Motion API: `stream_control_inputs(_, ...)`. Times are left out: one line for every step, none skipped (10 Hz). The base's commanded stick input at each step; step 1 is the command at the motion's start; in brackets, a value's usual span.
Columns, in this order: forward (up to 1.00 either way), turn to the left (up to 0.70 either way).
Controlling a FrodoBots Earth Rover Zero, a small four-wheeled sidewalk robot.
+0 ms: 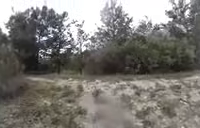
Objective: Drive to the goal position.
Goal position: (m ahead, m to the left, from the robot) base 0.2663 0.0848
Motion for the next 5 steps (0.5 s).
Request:
stream_control_inputs(0.85, 0.34)
stream_control_inputs(0.85, 0.34)
stream_control_inputs(0.85, 0.34)
stream_control_inputs(0.85, 0.34)
stream_control_inputs(0.85, 0.34)
